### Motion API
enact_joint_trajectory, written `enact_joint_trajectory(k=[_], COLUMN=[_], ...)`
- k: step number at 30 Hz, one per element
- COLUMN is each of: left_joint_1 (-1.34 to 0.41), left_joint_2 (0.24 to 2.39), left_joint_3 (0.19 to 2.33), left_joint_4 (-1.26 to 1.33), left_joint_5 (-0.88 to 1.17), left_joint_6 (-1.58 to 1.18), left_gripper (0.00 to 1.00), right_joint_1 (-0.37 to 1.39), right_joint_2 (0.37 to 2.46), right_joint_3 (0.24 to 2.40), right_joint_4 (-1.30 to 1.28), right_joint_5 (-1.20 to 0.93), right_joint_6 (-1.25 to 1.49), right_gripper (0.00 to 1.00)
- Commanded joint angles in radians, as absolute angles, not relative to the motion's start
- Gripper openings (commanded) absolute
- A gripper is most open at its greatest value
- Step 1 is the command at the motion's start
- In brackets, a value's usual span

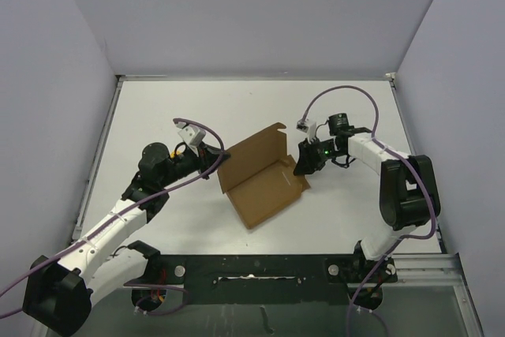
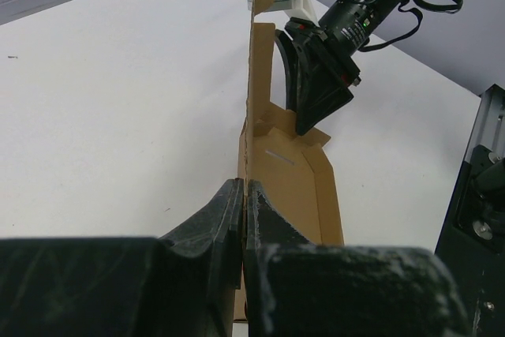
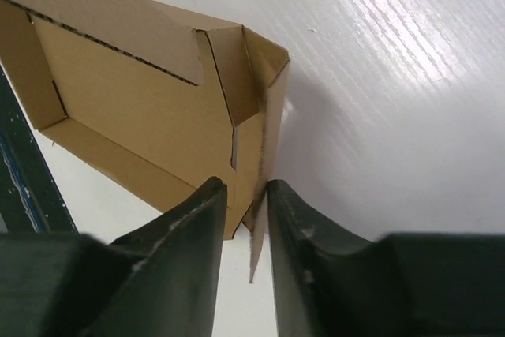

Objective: Fold the paper box

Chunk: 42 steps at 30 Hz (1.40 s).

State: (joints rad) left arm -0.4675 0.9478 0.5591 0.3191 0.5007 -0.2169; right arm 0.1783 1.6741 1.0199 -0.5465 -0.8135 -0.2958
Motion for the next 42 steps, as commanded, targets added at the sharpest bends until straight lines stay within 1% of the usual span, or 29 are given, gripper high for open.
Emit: enact_joint_trajectory(k=[1, 5, 7, 16, 23, 27, 30, 33, 36, 42], left_joint_1=[-0.462, -0.462, -0.462, -0.462, -0.464, -0.470, -0.472, -0.473, -0.473, -0.471], left_joint_2=[0.920, 0.926, 0.931, 0.973, 1.035, 1.062, 1.079, 1.084, 1.087, 1.088], left_joint_3=[0.572, 0.574, 0.577, 0.568, 0.553, 0.545, 0.548, 0.546, 0.545, 0.536], left_joint_4=[0.383, 0.380, 0.380, 0.428, 0.489, 0.515, 0.515, 0.512, 0.510, 0.506], left_joint_5=[0.483, 0.472, 0.466, 0.413, 0.334, 0.342, 0.368, 0.390, 0.398, 0.396], left_joint_6=[-0.229, -0.238, -0.246, -0.294, -0.371, -0.373, -0.347, -0.310, -0.287, -0.271], left_gripper=[0.00, 0.00, 0.00, 0.00, 0.00, 0.00, 0.00, 0.00, 0.00, 0.00], right_joint_1=[0.195, 0.200, 0.206, 0.220, 0.256, 0.292, 0.305, 0.303, 0.286, 0.230], right_joint_2=[1.646, 1.605, 1.585, 1.479, 1.523, 1.539, 1.546, 1.567, 1.602, 1.646], right_joint_3=[1.069, 1.062, 1.062, 1.041, 1.044, 1.049, 1.051, 1.056, 1.070, 1.085], right_joint_4=[-0.549, -0.535, -0.530, -0.481, -0.468, -0.460, -0.461, -0.471, -0.489, -0.518], right_joint_5=[-0.757, -0.745, -0.748, -0.642, -0.519, -0.487, -0.523, -0.623, -0.707, -0.862], right_joint_6=[-0.315, -0.311, -0.305, -0.299, -0.300, -0.307, -0.314, -0.318, -0.317, -0.306], right_gripper=[0.22, 0.05, 0.00, 0.00, 0.00, 0.00, 0.01, 0.04, 0.12, 0.23])
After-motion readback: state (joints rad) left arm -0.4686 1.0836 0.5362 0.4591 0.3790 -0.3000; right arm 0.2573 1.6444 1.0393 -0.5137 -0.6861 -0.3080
